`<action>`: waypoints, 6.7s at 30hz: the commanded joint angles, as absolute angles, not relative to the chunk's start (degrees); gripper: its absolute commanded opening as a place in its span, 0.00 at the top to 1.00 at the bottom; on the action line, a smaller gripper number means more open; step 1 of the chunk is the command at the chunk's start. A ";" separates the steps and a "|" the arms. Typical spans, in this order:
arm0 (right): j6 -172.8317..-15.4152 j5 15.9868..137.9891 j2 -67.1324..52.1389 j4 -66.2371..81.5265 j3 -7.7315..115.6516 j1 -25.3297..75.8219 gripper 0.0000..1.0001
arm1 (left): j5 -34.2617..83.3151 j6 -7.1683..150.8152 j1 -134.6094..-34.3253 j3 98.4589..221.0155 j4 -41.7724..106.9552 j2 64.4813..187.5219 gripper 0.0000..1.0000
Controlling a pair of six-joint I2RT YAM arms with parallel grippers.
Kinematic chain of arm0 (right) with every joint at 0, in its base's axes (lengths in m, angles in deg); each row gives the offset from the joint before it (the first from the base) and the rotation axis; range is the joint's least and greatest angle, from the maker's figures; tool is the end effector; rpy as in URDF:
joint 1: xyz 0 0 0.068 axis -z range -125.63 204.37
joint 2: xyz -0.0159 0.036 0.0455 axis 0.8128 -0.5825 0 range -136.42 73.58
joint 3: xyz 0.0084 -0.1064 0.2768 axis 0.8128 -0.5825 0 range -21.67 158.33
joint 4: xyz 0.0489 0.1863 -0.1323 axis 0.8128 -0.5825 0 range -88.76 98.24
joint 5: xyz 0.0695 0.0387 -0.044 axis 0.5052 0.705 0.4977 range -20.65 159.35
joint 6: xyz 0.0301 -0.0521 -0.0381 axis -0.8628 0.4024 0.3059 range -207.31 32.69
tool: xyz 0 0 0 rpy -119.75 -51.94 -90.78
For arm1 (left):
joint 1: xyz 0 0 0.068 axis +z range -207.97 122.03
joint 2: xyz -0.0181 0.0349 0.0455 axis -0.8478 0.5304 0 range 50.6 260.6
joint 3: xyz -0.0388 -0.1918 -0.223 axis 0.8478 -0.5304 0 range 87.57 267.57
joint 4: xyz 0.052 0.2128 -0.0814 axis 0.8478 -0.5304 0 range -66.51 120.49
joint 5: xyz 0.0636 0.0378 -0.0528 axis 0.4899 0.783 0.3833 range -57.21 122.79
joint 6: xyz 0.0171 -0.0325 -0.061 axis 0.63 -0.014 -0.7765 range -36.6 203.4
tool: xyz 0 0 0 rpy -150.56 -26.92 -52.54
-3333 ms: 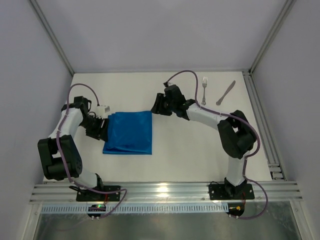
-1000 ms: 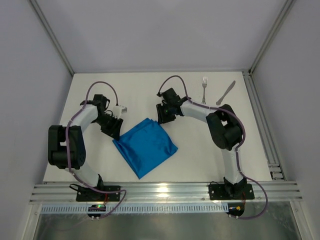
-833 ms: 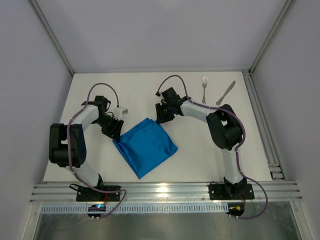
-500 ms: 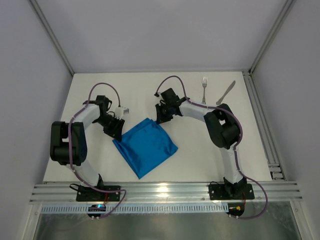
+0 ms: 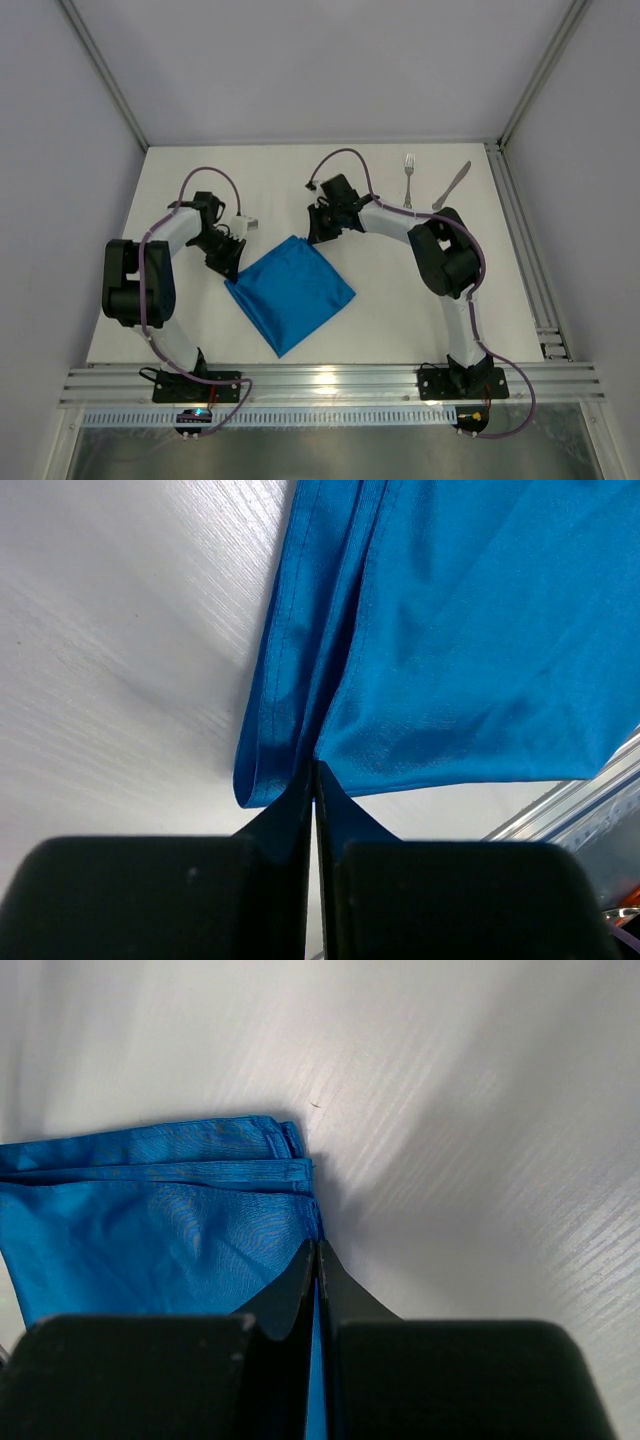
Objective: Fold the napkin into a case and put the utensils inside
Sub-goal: Smooth out the square-folded napkin at the center of the board.
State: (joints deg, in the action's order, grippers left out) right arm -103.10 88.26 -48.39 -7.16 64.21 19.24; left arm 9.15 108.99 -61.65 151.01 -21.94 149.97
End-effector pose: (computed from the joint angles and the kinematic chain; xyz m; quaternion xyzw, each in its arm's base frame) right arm 0.3674 0.2816 0.1788 -0.2099 0.9089 0.2799 0.2270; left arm 0.2780 -0.0415 0.1930 0.2501 0.9462 -0.1984 0.0527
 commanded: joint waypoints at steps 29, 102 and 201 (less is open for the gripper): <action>-106.21 86.67 -56.75 -7.39 80.52 17.90 0.58 | 13.10 109.68 -61.92 151.99 -22.51 143.50 1.00; -102.60 87.28 -56.60 -7.49 79.75 17.19 0.74 | 12.49 115.13 -53.40 155.68 -17.76 146.04 1.00; -103.04 89.39 -63.44 -11.01 88.90 15.09 0.60 | 10.55 110.03 -52.69 149.09 -13.81 141.12 0.57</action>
